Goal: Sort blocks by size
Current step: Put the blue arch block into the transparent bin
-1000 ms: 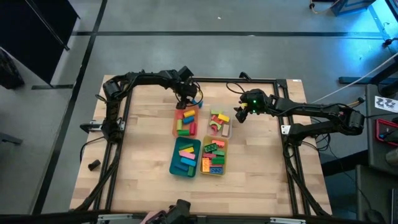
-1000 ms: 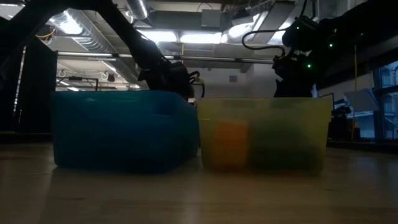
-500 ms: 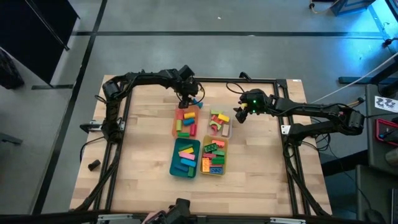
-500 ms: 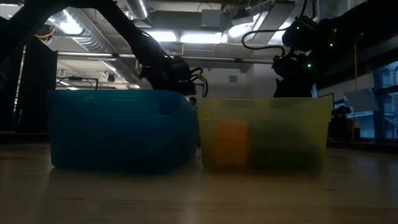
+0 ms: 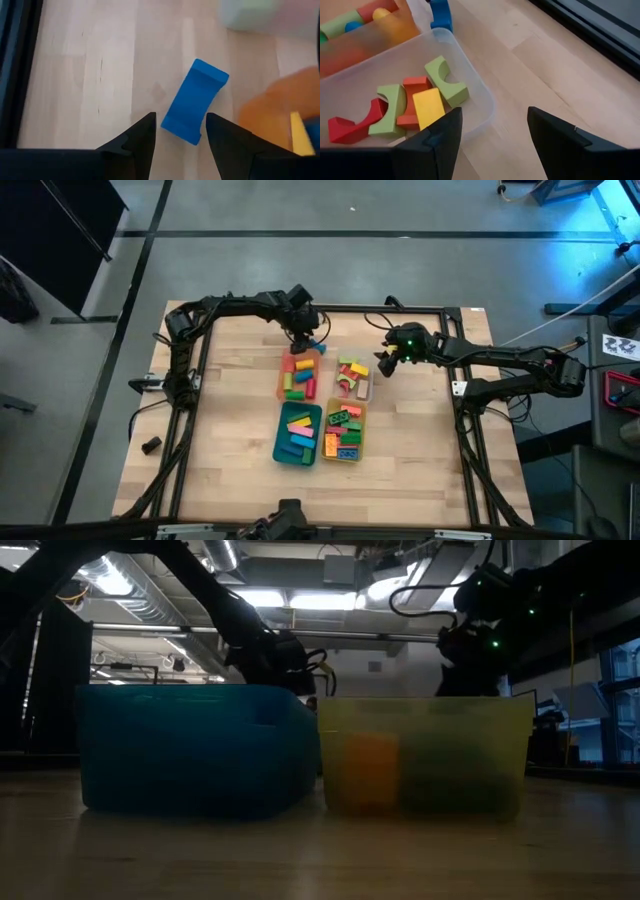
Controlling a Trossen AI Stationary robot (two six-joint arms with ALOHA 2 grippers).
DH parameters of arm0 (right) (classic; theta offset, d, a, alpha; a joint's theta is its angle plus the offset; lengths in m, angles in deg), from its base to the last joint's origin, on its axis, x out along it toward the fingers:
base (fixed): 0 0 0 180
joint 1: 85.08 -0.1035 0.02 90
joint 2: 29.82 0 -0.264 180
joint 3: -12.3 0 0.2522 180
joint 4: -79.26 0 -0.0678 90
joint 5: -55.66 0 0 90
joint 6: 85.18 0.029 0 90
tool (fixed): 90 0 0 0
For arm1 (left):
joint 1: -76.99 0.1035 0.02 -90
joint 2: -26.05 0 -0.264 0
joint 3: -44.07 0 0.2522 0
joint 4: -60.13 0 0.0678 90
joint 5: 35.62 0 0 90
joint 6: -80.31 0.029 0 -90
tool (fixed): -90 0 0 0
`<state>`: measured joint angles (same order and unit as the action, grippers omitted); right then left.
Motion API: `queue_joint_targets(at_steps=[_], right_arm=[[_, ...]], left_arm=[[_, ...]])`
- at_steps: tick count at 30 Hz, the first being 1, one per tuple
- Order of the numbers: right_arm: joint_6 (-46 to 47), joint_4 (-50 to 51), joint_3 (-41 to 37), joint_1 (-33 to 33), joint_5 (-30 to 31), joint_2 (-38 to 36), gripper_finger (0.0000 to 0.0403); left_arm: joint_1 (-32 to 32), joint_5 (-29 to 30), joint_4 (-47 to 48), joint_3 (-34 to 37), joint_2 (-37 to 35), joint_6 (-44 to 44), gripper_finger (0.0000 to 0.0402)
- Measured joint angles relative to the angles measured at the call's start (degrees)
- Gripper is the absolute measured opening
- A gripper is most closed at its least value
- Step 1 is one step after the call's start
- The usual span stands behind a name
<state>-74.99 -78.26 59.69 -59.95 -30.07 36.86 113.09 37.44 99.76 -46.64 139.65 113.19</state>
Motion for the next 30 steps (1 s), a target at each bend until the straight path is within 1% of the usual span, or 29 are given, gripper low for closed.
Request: queue_joint_targets(at_steps=[2, 8, 13, 17, 21, 25, 30], right_arm=[[0.0, -0.83, 0.0, 0.0, -0.02, 0.0, 0.0225], [0.0, -2.88, 0.02, 0.02, -0.03, 0.0, 0.0225], [0.0, -2.88, 0.02, 0.02, -0.04, 0.0, 0.0225], [0.0, -2.87, 0.02, 0.02, -0.03, 0.0, 0.0225], [-0.02, -2.87, 0.02, 0.02, -0.04, 0.0, 0.0225], [-0.02, -2.85, 0.02, 0.02, -0.04, 0.0, 0.0225], [-0.07, -2.85, 0.02, 0.02, -0.02, 0.0, 0.0225]], left_arm=[[0.0, 0.54, 0.03, 0.0, 0.04, -3.85, 0.0164], [0.02, 4.75, -1.57, 0.0, 0.07, -16.66, 0.0164], [-0.28, 5.84, -1.45, 0.0, 0.09, -23.64, 0.0164], [-0.98, 8.53, -1.5, 0.51, 0.1, -26.81, 0.0164], [-1.82, 8.69, -1.49, 0.55, 0.17, -29.56, 0.0164], [-3.05, 9.21, -1.49, 0.55, 0.17, -30.01, 0.0164], [-4.25, 15.39, -1.46, 0.55, 0.17, -31.39, 0.0164]])
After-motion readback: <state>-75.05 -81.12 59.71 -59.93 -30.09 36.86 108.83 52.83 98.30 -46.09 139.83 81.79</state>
